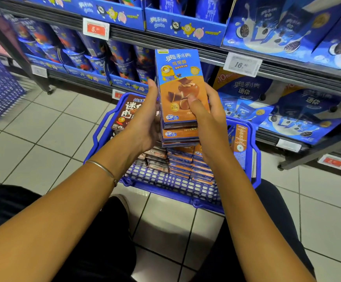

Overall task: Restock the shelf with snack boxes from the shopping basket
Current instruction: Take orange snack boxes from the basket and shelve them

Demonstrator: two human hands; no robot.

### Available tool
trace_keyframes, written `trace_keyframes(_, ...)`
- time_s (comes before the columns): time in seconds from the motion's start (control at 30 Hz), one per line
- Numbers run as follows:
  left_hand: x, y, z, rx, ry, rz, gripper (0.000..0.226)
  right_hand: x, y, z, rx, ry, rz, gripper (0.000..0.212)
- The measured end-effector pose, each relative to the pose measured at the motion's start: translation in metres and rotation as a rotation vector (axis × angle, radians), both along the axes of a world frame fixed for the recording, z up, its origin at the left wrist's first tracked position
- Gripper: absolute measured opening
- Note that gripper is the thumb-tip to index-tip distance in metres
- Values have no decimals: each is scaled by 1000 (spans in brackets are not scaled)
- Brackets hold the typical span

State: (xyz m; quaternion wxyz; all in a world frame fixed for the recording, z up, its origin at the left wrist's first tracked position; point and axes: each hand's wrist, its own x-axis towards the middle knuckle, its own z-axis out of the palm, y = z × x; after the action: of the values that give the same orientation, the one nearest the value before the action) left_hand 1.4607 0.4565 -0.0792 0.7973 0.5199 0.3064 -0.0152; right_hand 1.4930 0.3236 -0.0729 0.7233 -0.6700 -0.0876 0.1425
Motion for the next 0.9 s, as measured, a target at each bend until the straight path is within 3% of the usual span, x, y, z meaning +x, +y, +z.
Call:
trace_keyframes(0.13,1,-3,0,-125,-136,-68,97,0,0,-3,-45,-31,0,43)
trace_keyframes(0.4,-6,4,-6,-257,-273,-77,43,0,-1,-1,-54,-77,93,51)
trace_keyframes(0.53,-8,6,-5,-313,-278,-93,52,3,-3,1,-79,-2,181,61)
trace_keyframes(0.7,-7,7,-4,-297,-293,-60,32,7,-12,2,46,109,275,55)
trace_keyframes(0.8,-6,8,-1,-289,-301,-50,29,16,-19,-4,85,185,187,51)
trace_keyframes(0.9,-5,13,1,-296,-310,-28,28,31,-32,-21,-104,164,-79,42)
